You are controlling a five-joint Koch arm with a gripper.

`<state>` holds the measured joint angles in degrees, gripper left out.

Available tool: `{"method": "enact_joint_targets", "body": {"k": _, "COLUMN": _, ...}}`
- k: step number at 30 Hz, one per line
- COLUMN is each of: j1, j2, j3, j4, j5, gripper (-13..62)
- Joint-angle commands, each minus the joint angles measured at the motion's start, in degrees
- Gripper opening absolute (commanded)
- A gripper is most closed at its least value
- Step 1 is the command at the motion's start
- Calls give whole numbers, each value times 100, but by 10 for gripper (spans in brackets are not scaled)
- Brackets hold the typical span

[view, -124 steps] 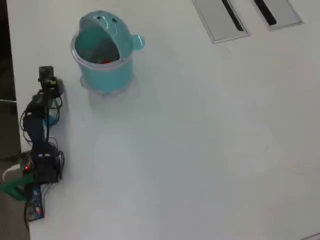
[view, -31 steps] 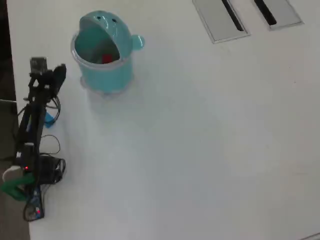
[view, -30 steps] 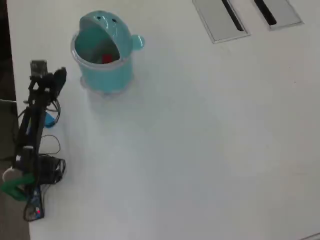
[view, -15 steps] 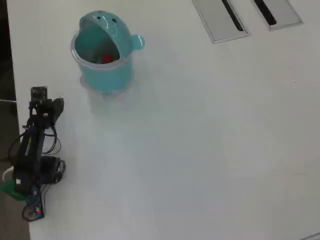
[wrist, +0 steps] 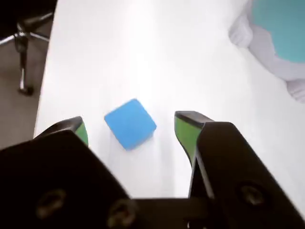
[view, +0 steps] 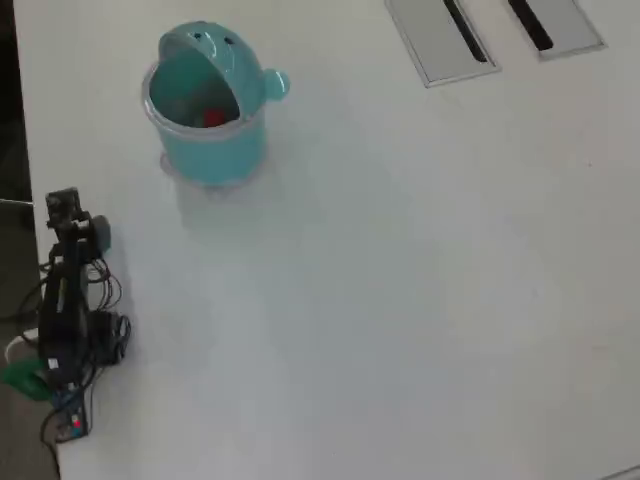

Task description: Grasp RGB lego blocks and put them in the bin one by one.

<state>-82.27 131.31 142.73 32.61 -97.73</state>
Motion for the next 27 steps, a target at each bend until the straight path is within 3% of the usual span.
{"method": "enact_joint_targets", "body": {"k": 1, "j1": -53, "j2": 378, "j3": 26, "j4": -519, "j5": -88, "gripper": 330}}
{"method": "enact_joint_targets", "body": {"k": 9, "j1": 35, "j2": -185, "j3": 1002, "j4": -2074, "j5": -62, "gripper": 322}}
{"method": "enact_joint_targets", "body": {"k": 27, "j1": 18, "j2": -1406, "j3": 1028, "j4": -2971, "j5": -62, "gripper": 313}}
